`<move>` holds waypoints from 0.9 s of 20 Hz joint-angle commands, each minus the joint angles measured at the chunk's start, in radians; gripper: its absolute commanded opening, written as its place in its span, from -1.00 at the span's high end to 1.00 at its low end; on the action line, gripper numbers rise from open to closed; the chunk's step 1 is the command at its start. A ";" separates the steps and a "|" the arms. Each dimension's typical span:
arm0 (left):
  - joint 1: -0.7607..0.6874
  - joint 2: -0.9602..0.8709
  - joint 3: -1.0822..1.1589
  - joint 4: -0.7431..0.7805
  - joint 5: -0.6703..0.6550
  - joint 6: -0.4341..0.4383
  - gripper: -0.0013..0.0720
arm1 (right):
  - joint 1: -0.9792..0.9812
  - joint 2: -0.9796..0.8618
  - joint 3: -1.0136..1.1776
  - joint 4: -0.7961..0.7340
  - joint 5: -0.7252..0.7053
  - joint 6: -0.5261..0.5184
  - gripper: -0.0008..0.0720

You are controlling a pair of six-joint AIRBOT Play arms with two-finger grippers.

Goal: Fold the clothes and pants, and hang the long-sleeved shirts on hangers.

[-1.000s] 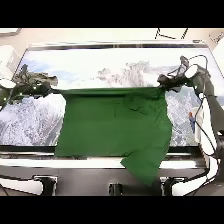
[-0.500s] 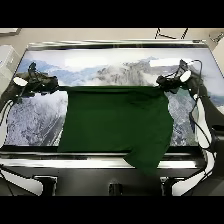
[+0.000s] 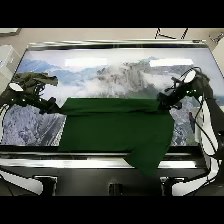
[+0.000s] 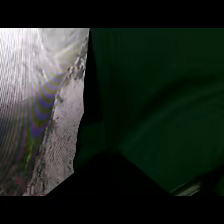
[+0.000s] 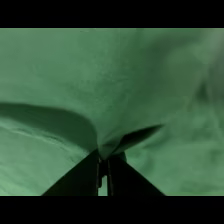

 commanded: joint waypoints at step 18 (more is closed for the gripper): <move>0.018 0.001 -0.113 -0.034 -0.124 0.034 0.02 | 0.009 0.034 -0.129 -0.127 0.046 0.078 0.07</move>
